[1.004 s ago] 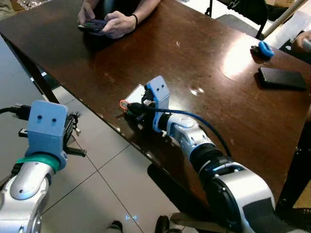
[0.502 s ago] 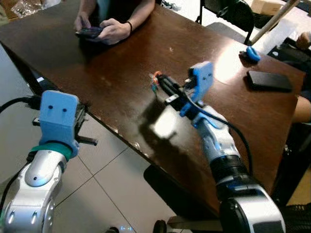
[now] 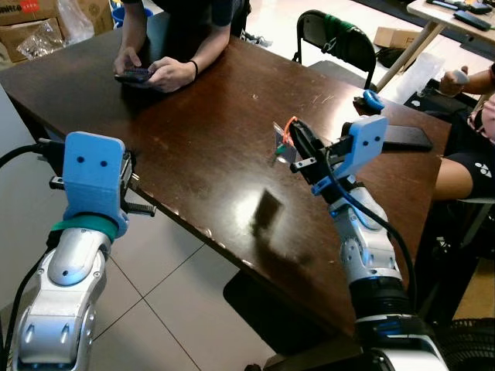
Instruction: Hang keys on a hook
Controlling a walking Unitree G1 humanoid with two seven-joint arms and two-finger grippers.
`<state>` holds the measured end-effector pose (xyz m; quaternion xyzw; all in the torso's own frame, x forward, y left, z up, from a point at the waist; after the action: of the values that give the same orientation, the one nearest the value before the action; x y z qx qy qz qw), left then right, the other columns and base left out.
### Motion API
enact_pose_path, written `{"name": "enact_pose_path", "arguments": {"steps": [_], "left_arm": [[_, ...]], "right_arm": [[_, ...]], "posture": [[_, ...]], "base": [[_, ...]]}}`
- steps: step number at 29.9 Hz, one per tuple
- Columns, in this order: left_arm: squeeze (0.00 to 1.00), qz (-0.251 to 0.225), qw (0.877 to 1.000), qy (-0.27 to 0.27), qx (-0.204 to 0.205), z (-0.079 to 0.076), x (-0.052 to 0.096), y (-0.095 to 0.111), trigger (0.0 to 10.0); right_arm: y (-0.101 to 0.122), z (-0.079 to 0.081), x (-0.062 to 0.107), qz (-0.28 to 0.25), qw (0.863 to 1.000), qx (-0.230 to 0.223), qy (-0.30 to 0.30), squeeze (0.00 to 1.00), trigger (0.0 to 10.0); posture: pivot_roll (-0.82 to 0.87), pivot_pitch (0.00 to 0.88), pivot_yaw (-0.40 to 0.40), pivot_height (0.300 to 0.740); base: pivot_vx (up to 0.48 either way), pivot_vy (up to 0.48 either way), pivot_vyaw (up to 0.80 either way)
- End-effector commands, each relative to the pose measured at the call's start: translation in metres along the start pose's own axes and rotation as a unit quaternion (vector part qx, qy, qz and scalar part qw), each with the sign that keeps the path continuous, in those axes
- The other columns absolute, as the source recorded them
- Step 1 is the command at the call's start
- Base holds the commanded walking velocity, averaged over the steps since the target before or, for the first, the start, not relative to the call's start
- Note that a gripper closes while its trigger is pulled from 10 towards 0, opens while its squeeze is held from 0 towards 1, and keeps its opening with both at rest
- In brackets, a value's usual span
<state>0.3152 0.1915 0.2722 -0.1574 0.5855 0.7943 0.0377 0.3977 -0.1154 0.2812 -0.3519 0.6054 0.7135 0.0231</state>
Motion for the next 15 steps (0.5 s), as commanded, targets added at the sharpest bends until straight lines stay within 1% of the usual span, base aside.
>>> {"name": "enact_pose_path", "arguments": {"steps": [1, 7, 15], "left_arm": [[0.00, -0.001, 1.000, 0.014, -0.005, 0.0045, -0.0018, -0.0012, 10.0], [0.00, -0.002, 1.000, 0.017, -0.007, 0.0053, -0.0038, -0.0017, 10.0], [0.00, -0.003, 1.000, 0.010, -0.014, 0.0033, -0.0024, -0.0026, 10.0]], "right_arm": [[-0.0026, -0.0031, 0.0041, -0.003, 1.000, -0.001, -0.015, 0.00, 10.0], [-0.0026, 0.0003, 0.0010, -0.005, 1.000, 0.007, -0.021, 0.00, 10.0], [-0.0051, 0.0038, 0.0051, 0.006, 1.000, 0.008, -0.029, 0.00, 10.0]], "posture": [[0.17, 0.116, 0.006, 0.740], [0.17, 0.116, 0.004, 0.740], [0.18, 0.123, 0.013, 0.740]], "base": [[0.000, 0.000, 0.00], [0.000, 0.000, 0.00], [0.000, 0.000, 0.00]]}}
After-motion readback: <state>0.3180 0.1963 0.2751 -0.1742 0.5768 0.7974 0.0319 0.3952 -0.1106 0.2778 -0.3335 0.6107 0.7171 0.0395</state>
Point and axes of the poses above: a point about 5 cm out from each wrist's last joint towards the gripper, its own x axis pointing back from the gripper into the wrist, its own y axis along the axis of the wrist's last joint, z = x × y, the point moved 4 cm from there along -x, pointing out of the wrist towards the gripper, and after that the axes turned 5 degrees about -x, right-handed, at the moved point
